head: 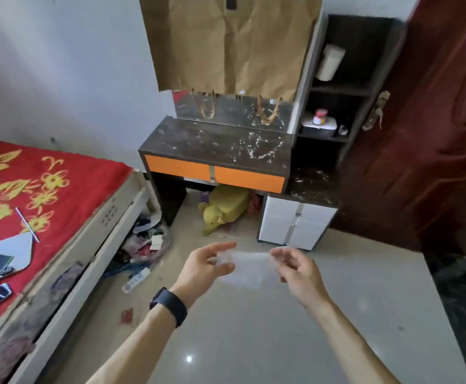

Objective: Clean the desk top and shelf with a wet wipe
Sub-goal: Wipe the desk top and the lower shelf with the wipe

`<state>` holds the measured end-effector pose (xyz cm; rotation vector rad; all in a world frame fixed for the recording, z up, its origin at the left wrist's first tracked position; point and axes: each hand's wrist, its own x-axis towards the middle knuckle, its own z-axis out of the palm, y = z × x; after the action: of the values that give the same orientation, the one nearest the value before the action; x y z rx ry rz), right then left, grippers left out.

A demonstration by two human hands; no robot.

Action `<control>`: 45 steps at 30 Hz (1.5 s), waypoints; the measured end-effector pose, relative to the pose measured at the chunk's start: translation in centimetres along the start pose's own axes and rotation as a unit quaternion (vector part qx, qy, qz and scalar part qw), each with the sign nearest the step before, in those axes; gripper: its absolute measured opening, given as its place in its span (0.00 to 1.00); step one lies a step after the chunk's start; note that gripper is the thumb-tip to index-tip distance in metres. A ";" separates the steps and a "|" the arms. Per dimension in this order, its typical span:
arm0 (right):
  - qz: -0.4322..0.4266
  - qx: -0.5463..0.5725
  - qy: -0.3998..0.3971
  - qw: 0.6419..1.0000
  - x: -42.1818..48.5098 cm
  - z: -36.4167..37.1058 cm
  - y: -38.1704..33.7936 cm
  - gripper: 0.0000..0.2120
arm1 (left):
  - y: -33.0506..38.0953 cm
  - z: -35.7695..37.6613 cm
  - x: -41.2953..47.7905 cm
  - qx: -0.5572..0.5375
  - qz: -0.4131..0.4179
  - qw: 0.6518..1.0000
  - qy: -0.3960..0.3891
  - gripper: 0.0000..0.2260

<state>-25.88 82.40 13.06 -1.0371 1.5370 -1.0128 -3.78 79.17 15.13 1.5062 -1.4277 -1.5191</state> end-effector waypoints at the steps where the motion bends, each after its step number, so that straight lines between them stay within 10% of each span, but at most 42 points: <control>1: -0.017 -0.013 -0.002 1.000 1.2 1.8 -1.1 0.02 | -0.4 -2.0 0.6 0.020 0.011 0.999 0.023 0.17; 11: -0.059 -0.190 -0.134 0.971 12.9 11.6 -8.7 0.18 | -0.1 -15.1 9.3 0.139 0.048 0.976 0.162 0.13; 18: -0.185 -0.275 -0.077 0.940 24.5 16.4 -11.7 0.04 | 2.2 -22.0 18.8 0.287 0.056 0.938 0.189 0.07; 23: -0.151 -0.179 -0.103 0.967 33.9 19.4 -14.5 0.12 | 4.9 -26.8 26.1 0.039 0.011 0.994 0.097 0.10; 27: -0.118 -0.083 -0.074 0.987 40.3 22.5 -16.3 0.03 | 6.3 -28.9 31.8 -0.015 -0.013 0.990 0.137 0.09; 31: -0.043 -0.031 -0.164 0.985 45.0 24.4 -16.6 0.18 | 5.5 -31.0 36.5 -0.114 -0.034 0.985 0.128 0.14; 37: -0.060 -0.253 -0.217 0.941 53.0 28.0 -15.3 0.17 | 1.4 -33.7 44.4 0.209 -0.082 0.970 0.092 0.18; 45: -0.056 -0.381 -0.215 0.898 66.9 38.1 -15.9 0.05 | -3.7 -40.2 54.8 0.151 -0.166 0.962 0.155 0.12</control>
<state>3.50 10.09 3.89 -1.7676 1.5188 -0.1751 23.42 18.28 1.24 2.1533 -1.3067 -1.2028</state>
